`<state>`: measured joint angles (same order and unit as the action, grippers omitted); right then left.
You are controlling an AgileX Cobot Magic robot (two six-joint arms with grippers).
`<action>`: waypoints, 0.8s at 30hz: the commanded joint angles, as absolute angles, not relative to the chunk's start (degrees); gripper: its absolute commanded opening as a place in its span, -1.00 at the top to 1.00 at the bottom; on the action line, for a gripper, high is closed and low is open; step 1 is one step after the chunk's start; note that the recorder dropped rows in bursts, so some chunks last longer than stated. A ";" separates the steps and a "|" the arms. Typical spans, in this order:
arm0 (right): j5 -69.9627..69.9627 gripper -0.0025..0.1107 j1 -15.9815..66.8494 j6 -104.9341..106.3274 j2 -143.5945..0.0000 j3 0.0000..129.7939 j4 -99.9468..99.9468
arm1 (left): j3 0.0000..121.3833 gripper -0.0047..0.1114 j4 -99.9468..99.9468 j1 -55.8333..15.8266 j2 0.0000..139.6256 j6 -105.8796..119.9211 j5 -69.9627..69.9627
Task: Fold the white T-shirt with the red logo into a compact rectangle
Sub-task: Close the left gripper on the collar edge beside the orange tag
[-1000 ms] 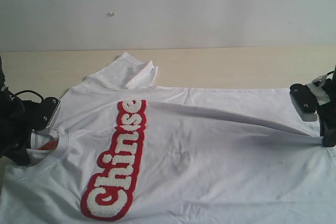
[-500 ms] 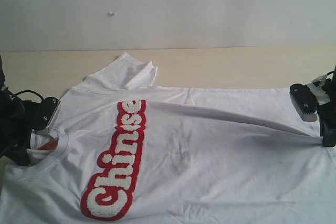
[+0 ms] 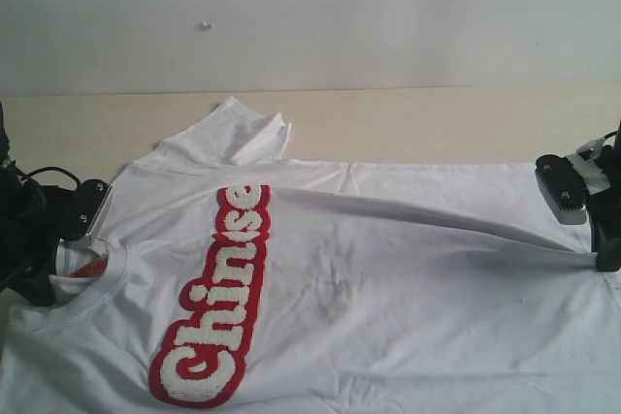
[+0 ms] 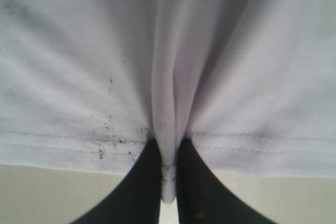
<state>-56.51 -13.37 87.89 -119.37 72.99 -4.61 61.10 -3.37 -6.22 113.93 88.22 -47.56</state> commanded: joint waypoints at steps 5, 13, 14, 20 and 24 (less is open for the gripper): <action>-57.02 0.93 -13.30 88.37 -120.70 72.42 -6.03 | 59.27 0.90 -4.38 -6.24 117.38 87.94 -47.28; -57.02 0.93 -13.30 88.23 -120.70 72.42 -6.05 | 59.27 0.90 -7.39 -7.88 117.38 87.94 -45.86; -57.02 0.93 -13.30 88.33 -120.70 72.42 -6.05 | 59.27 0.90 -7.39 -8.00 117.38 87.94 -45.40; -57.02 0.93 -13.30 88.33 -120.70 72.42 -6.05 | 59.27 0.90 -7.64 -8.05 117.38 87.94 -44.37; -57.02 0.93 -13.30 88.34 -120.80 72.42 -6.05 | 59.27 0.90 -7.64 -8.05 117.38 87.94 -44.37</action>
